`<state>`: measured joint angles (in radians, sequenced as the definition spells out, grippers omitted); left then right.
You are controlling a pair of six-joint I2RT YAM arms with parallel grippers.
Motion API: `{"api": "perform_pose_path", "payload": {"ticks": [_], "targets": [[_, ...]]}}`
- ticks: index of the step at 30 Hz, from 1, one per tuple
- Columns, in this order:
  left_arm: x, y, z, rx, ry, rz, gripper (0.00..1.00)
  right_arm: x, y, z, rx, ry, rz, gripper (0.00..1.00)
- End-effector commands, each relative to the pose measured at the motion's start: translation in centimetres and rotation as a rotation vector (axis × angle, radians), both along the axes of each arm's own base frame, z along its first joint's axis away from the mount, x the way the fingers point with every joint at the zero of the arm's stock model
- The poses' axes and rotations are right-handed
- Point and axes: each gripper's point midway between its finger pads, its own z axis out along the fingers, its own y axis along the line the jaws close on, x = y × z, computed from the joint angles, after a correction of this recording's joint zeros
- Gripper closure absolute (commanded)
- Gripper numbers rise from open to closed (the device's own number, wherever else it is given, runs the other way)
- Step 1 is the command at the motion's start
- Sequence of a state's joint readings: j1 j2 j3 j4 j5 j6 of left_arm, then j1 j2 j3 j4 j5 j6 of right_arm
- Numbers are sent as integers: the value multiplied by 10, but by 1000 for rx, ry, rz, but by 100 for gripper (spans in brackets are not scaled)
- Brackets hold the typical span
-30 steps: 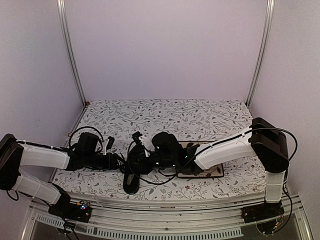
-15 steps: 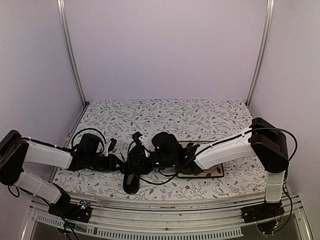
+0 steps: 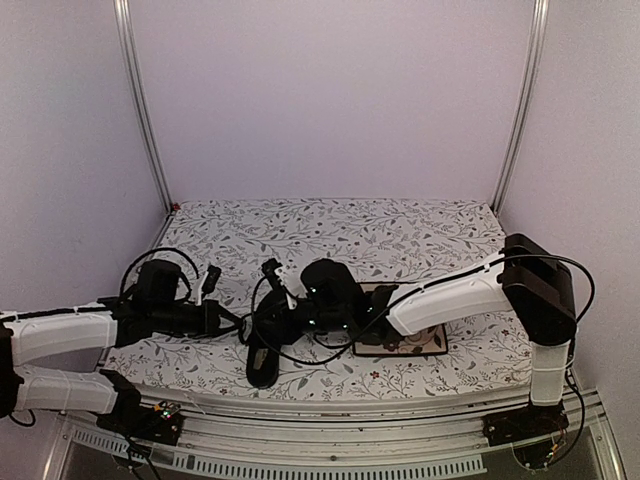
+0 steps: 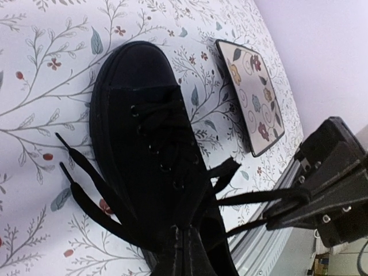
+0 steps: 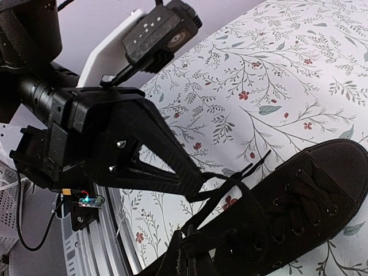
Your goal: Tie the shoes
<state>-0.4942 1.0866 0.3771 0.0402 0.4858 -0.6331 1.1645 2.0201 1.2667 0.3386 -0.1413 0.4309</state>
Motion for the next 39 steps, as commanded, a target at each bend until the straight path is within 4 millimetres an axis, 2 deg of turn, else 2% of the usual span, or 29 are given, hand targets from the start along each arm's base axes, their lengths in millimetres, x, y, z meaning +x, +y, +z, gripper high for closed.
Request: {"api": "perform_pose_path", "payload": {"ticks": [1, 5, 11, 15, 19, 21, 25, 29, 34, 36, 39], "targets": [[-35, 3, -2, -10, 147, -49, 100, 7, 6, -4, -5, 16, -3, 98], [-67, -10, 17, -99, 235, -140, 100, 7, 9, -9, -13, 22, 2, 98], [-98, -33, 45, -199, 310, -228, 100, 8, 12, -11, -16, 28, 4, 98], [-105, -51, 69, -273, 309, -274, 100, 9, 13, -9, -14, 23, 3, 98], [-102, -66, 94, -349, 278, -296, 100, 10, 14, -10, -18, 22, -2, 98], [-98, -71, 98, -345, 262, -293, 100, 11, 14, -9, -18, 21, -3, 98], [-90, -71, 76, -273, 257, -259, 100, 11, 14, -8, -17, 19, -5, 98], [-84, -62, 45, -160, 244, -215, 82, 11, 14, -9, -19, 24, -5, 98], [-76, -34, 12, 27, 208, -132, 56, 11, 14, -6, -13, 20, -3, 98], [-72, -24, 6, 74, 188, -108, 50, 11, 14, -7, -13, 20, -1, 98], [-64, -10, 1, 107, 168, -68, 46, 10, 14, -6, -11, 18, 3, 98]]}}
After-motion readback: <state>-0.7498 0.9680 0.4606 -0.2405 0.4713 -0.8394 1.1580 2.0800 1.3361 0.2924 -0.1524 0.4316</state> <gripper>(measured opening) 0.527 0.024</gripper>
